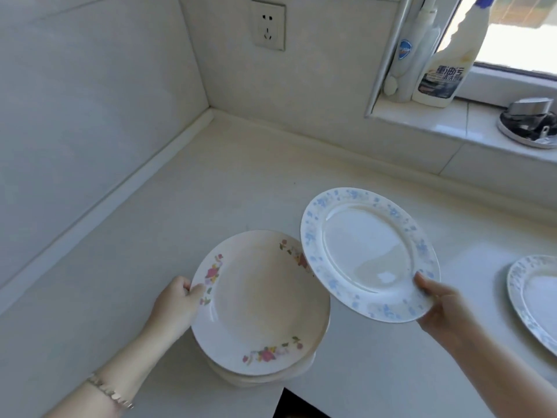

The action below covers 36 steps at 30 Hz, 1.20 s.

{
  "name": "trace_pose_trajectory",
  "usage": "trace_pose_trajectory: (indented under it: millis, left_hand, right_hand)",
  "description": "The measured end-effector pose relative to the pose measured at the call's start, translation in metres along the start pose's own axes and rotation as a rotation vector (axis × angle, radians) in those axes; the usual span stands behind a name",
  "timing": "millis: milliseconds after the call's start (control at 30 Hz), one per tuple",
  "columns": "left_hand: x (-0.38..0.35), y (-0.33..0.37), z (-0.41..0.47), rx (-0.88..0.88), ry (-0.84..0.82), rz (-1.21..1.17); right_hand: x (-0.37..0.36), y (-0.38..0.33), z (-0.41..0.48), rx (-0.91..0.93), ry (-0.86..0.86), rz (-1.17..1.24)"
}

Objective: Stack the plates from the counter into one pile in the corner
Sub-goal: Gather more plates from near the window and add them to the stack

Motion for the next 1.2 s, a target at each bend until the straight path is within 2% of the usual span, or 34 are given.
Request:
trace_pose_trajectory:
  millis: [200,333,567,633,667,800,833,933,1100,1200]
  left_hand:
    - [0.009,0.015,-0.007,-0.068,0.041,0.45]
    - [0.007,0.014,-0.007,-0.08,-0.002,0.588]
    - [0.006,0.014,-0.01,-0.072,0.005,0.758]
    - [0.007,0.011,-0.011,-0.083,0.062,0.675]
    - [0.005,0.009,-0.011,-0.088,0.081,0.562]
    - [-0.022,-0.004,-0.007,0.024,-0.024,-0.371]
    - [-0.027,-0.005,-0.006,0.043,-0.016,-0.521]
    - [-0.03,-0.01,-0.006,0.068,0.037,-0.68]
    - [-0.03,-0.009,-0.007,0.095,0.004,-0.727]
    - [-0.03,-0.007,-0.006,0.107,-0.013,-0.789]
  right_hand:
    - [-0.007,-0.001,0.005,-0.017,0.021,-0.043]
    - [-0.013,0.001,0.005,-0.03,0.011,-0.114]
    - [-0.03,0.015,0.003,-0.062,0.093,-0.279]
    - [-0.038,0.021,0.003,-0.075,0.088,-0.323]
    - [-0.041,0.024,0.004,-0.08,0.089,-0.344]
    - [-0.056,0.038,0.005,-0.125,0.105,-0.419]
    - [-0.06,0.041,0.005,-0.138,0.106,-0.435]
    - [-0.071,0.048,0.004,-0.134,0.101,-0.477]
    - [-0.089,0.047,-0.005,0.126,0.176,-0.752]
    - [-0.09,0.057,-0.001,0.182,0.217,-0.829]
Point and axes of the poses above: each hand's wrist, its own z-axis towards the middle knuckle, its own x-axis out of the back of the hand, y = z × x, the point moved 6 cm from there along z, towards the middle knuckle, and after that the axes turned 6 degrees about -y, right-handed, at the moved point
